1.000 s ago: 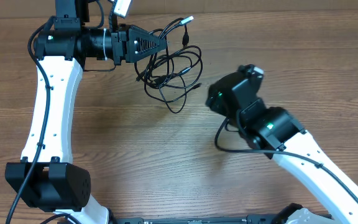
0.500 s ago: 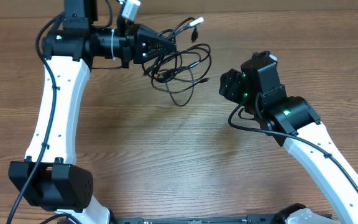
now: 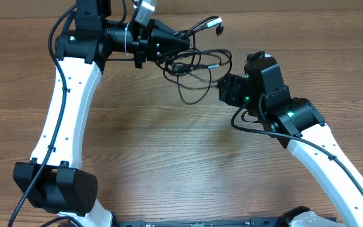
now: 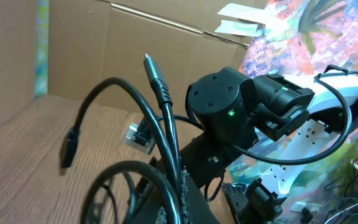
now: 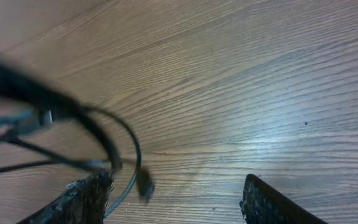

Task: Untangle cables
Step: 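Raise the left-held cables and bring the right gripper up beside them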

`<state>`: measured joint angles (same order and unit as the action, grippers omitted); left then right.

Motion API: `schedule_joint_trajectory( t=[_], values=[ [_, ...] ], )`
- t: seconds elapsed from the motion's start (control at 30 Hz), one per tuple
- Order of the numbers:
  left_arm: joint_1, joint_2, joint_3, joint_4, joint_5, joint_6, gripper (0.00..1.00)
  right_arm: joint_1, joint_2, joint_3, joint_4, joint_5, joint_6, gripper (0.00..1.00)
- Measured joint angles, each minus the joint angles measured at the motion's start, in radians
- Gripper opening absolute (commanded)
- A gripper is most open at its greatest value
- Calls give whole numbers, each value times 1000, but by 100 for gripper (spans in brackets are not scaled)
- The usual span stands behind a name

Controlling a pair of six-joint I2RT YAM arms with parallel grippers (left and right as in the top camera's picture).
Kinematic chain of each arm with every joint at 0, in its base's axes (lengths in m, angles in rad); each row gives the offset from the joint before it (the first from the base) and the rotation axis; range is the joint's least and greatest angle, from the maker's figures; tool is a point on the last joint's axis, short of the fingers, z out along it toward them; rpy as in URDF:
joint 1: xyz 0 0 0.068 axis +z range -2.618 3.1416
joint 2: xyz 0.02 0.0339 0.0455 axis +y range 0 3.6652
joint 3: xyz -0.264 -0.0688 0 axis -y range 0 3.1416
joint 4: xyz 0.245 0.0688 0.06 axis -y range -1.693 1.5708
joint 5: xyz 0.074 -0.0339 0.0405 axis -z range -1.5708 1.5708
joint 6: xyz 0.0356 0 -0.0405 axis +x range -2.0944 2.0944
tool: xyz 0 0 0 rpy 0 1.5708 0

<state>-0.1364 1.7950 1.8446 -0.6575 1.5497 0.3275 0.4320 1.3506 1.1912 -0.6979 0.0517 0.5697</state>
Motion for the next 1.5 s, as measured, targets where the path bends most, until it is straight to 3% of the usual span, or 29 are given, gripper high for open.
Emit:
schedule_joint_trajectory(
  t=[0.3, 0.53, 0.73, 0.97, 1.1, 1.33, 1.5],
  values=[
    [0, 0, 0, 0, 0, 12, 4, 0, 0, 0, 1, 24, -6, 68],
    [0, 0, 0, 1, 0, 13, 4, -1, 0, 0, 1, 167, -13, 62],
    [0, 0, 0, 1, 0, 13, 5, -48, 0, 0, 2, 267, -5, 63],
    [0, 0, 0, 45, 1, -23, 4, -167, 23, 0, 47, 169, -95, 66],
    [0, 0, 0, 249, 3, -209, 5, -214, 58, 0, 122, -75, -251, 70],
    [0, 0, 3, 809, -9, -837, 5, -229, 105, -1, 210, -473, -441, 70],
    [7, -5, 4, 938, -49, -1175, 4, -229, 117, -1, 271, -662, -516, 69]
  ],
)
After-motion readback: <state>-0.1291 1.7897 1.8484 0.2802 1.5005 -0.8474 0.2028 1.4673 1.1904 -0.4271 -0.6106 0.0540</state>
